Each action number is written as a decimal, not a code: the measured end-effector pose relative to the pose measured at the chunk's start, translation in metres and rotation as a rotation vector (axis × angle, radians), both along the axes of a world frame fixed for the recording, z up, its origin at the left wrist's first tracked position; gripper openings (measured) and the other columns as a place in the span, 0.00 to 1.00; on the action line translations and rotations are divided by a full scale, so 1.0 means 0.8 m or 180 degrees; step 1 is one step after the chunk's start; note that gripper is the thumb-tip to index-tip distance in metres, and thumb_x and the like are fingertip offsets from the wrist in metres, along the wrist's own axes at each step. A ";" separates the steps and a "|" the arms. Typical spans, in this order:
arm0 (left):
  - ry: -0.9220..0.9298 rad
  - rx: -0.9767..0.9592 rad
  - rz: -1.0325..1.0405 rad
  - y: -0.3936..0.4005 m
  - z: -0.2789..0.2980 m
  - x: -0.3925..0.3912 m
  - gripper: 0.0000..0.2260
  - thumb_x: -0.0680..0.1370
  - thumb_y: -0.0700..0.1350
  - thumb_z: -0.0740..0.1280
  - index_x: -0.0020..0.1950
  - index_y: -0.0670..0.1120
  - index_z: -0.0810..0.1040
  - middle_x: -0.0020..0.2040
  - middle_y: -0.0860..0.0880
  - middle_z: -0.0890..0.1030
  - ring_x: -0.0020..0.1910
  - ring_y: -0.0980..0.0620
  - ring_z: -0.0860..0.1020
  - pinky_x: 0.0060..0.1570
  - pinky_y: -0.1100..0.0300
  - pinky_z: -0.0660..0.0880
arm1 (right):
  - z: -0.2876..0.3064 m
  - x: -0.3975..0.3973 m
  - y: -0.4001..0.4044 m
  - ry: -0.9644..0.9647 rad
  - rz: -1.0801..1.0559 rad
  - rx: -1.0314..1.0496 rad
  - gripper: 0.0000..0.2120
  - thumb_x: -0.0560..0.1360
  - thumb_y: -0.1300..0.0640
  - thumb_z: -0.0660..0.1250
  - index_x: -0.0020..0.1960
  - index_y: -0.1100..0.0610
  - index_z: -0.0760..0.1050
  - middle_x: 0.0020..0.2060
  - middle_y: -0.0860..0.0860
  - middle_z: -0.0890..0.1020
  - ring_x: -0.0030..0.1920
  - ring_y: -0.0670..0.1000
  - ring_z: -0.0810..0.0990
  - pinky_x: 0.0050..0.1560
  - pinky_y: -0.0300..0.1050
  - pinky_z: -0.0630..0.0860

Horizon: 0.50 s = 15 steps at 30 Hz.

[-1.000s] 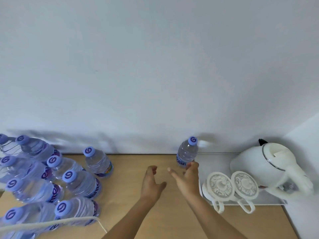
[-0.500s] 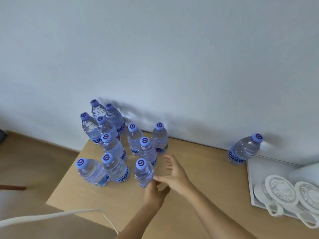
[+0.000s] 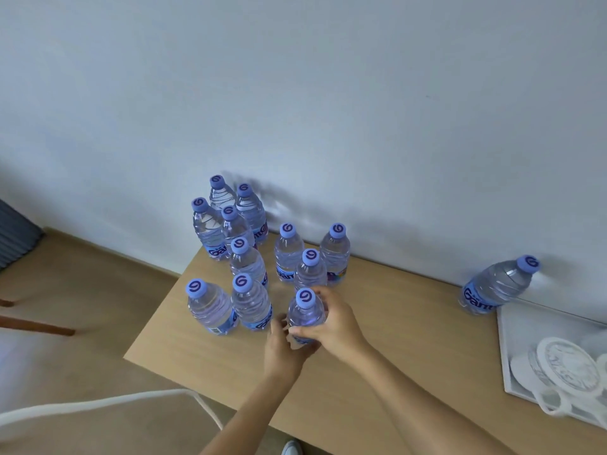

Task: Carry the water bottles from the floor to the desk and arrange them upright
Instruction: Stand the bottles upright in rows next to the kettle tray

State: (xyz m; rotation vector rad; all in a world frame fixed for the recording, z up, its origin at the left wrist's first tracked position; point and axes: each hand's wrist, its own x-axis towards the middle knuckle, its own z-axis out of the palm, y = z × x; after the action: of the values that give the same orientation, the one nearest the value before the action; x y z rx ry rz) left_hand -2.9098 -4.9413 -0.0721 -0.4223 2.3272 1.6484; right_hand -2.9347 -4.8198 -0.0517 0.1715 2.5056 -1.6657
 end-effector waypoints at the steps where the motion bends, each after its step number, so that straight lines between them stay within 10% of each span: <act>1: 0.0098 0.0152 -0.0060 0.001 0.003 -0.004 0.28 0.66 0.33 0.77 0.60 0.45 0.69 0.56 0.51 0.78 0.51 0.58 0.79 0.43 0.71 0.75 | 0.003 0.001 0.002 0.0034 -0.0030 0.0010 0.32 0.52 0.41 0.80 0.53 0.37 0.72 0.52 0.42 0.81 0.54 0.42 0.79 0.55 0.44 0.77; 5: 0.0352 0.0679 -0.0289 0.014 0.019 -0.016 0.27 0.67 0.26 0.73 0.62 0.45 0.72 0.56 0.46 0.80 0.48 0.59 0.83 0.38 0.65 0.79 | 0.021 0.005 0.019 0.0226 -0.0060 0.0037 0.32 0.53 0.42 0.81 0.54 0.33 0.73 0.53 0.39 0.79 0.52 0.38 0.78 0.53 0.37 0.76; 15: 0.0722 0.0317 -0.0376 0.080 0.054 -0.021 0.24 0.60 0.45 0.76 0.53 0.54 0.75 0.41 0.59 0.84 0.41 0.59 0.82 0.36 0.62 0.79 | 0.072 0.023 0.079 0.0348 -0.0305 -0.0324 0.38 0.56 0.45 0.81 0.59 0.33 0.64 0.53 0.35 0.78 0.51 0.35 0.79 0.35 0.35 0.79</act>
State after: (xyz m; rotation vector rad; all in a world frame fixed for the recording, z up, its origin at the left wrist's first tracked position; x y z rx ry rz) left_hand -2.9264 -4.8772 -0.0290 -0.0785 2.3597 1.8274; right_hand -2.9161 -4.7568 0.0060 0.1984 2.5189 -1.8841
